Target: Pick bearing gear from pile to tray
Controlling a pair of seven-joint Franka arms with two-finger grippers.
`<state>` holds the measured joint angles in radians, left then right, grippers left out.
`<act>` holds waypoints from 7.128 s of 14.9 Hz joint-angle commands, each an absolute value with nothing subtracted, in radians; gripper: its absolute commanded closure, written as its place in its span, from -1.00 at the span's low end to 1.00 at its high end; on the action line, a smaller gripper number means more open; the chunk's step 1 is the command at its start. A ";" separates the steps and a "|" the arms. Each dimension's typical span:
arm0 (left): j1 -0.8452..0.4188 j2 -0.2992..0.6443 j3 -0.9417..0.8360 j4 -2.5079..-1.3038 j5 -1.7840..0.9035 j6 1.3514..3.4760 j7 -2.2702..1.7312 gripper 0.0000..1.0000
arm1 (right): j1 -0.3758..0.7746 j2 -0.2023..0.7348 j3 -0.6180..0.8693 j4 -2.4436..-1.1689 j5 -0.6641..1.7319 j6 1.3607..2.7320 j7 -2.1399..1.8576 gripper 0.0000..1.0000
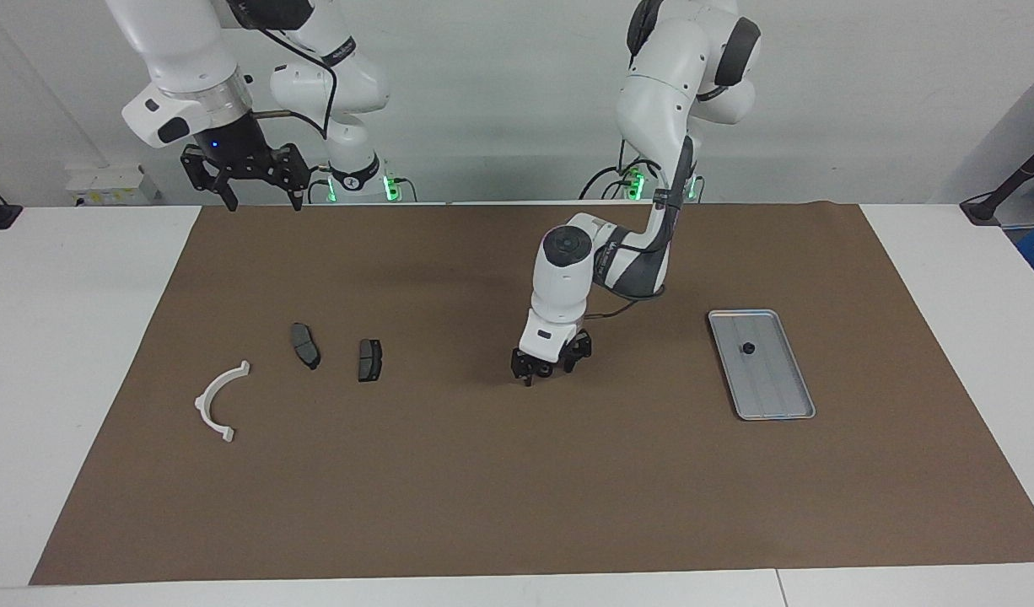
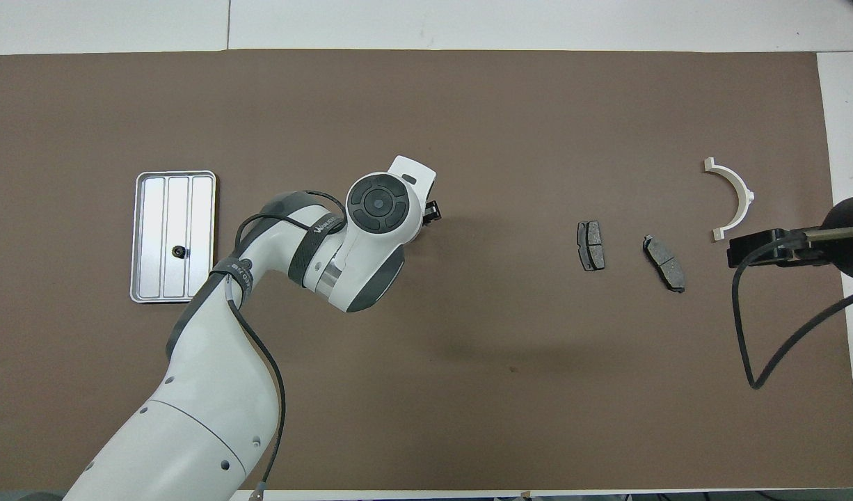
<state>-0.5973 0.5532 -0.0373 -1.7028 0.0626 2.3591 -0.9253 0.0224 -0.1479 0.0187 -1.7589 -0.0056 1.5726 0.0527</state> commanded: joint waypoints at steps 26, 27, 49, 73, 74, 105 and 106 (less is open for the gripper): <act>0.027 0.301 -0.011 -1.534 0.084 1.910 -0.062 1.00 | -0.008 -0.152 0.035 -1.735 0.008 1.578 0.029 -1.00; 0.046 0.292 -0.012 -1.554 0.084 1.916 -0.029 1.00 | -0.008 -0.152 0.035 -1.735 0.009 1.580 0.029 -1.00; 0.018 0.219 -0.014 -2.140 0.049 2.542 -0.135 1.00 | 0.002 -0.152 0.035 -1.735 0.011 1.580 0.032 -1.00; -0.005 0.291 -0.012 -2.138 0.051 2.657 -0.176 0.38 | 0.005 -0.163 0.035 -1.729 0.018 1.580 0.031 -1.00; -0.005 0.291 -0.012 -2.138 0.051 2.655 -0.178 0.07 | 0.005 -0.163 0.035 -1.729 0.018 1.580 0.031 -1.00; 0.015 -0.209 -0.012 -1.871 -0.005 1.621 -0.097 -1.00 | 0.002 -0.167 0.028 -1.726 0.021 1.577 0.028 -1.00; 0.015 -0.203 -0.012 -1.864 -0.005 1.644 -0.094 -1.00 | 0.002 -0.167 0.028 -1.726 0.021 1.575 0.028 -1.00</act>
<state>0.0084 -0.1465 -0.0148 -1.7970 0.0082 1.5953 -0.1185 0.0194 -0.1587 0.0247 -1.7247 -0.0056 1.5745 0.0527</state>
